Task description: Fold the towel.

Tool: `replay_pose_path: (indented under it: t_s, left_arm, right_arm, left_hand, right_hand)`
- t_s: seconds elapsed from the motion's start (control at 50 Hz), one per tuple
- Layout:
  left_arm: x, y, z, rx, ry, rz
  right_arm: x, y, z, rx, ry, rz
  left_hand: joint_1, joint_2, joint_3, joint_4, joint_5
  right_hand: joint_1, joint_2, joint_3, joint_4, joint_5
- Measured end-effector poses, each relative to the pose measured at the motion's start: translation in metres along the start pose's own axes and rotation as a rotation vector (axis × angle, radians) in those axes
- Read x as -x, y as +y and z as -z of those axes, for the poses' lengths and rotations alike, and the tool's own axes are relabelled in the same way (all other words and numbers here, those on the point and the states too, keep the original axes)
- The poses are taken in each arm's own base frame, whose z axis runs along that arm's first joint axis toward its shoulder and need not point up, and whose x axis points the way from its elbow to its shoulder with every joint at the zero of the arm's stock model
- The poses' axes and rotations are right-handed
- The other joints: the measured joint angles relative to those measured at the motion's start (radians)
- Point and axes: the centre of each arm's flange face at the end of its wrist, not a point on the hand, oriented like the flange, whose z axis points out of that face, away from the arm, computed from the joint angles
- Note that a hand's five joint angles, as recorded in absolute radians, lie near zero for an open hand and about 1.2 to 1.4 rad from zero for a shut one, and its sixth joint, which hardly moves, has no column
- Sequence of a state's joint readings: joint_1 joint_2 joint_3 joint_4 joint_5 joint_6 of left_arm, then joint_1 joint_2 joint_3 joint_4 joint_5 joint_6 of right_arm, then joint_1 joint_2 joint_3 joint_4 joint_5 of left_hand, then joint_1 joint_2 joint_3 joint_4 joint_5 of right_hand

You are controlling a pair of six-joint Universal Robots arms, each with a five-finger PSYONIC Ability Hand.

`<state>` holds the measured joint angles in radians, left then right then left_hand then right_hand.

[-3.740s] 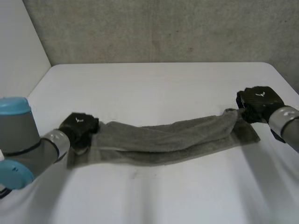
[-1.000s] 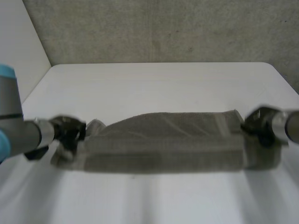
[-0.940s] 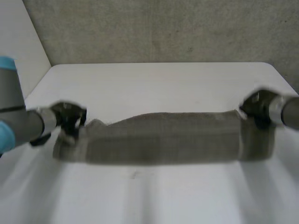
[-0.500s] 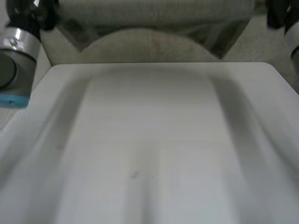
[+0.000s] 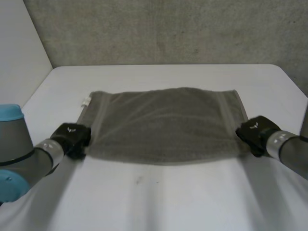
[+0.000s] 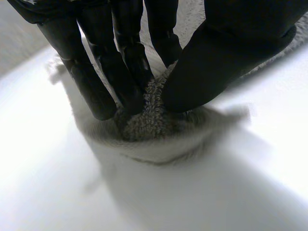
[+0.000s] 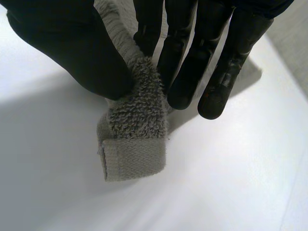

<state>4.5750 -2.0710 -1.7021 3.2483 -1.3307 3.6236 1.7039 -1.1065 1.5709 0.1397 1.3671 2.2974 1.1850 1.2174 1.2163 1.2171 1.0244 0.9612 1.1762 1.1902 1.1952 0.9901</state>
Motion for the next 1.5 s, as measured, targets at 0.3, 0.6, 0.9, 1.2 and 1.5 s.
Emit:
replay_pose_path:
  t_s: [0.3, 0.6, 0.9, 1.2, 1.5]
  left_arm:
    - [0.013, -0.012, 0.109, 0.260, 0.041, 0.031]
    - [0.029, -0.038, 0.081, 0.124, 0.082, 0.049]
    - [0.042, -0.053, -0.026, -0.018, 0.029, 0.132]
    - [0.035, -0.052, -0.082, -0.225, -0.032, 0.043]
    - [0.045, -0.079, -0.059, -0.308, -0.102, 0.027]
  right_arm:
    - [-0.004, 0.028, 0.104, 0.279, -0.205, 0.096]
    - [-0.041, 0.003, 0.076, 0.082, -0.094, 0.009]
    - [-0.050, -0.015, -0.018, 0.015, 0.060, -0.021]
    - [-0.047, -0.030, -0.069, -0.073, 0.241, 0.028]
    - [-0.078, -0.062, -0.031, -0.242, 0.400, -0.168]
  left_hand:
    - [0.000, 0.000, 0.000, 0.000, 0.000]
    - [0.000, 0.000, 0.000, 0.000, 0.000]
    - [0.005, 0.000, 0.000, 0.000, 0.000]
    - [-0.553, -0.572, -0.558, -0.542, -0.516]
    - [-0.999, -1.041, -1.040, -1.040, -0.994]
  right_hand:
    - [0.000, 0.000, 0.000, 0.000, 0.000]
    - [0.000, 0.000, 0.000, 0.000, 0.002]
    - [0.000, 0.000, 0.000, 0.000, 0.002]
    - [-0.732, -0.903, -0.920, -0.922, -0.869]
    - [-0.741, -0.936, -0.973, -0.960, -0.921]
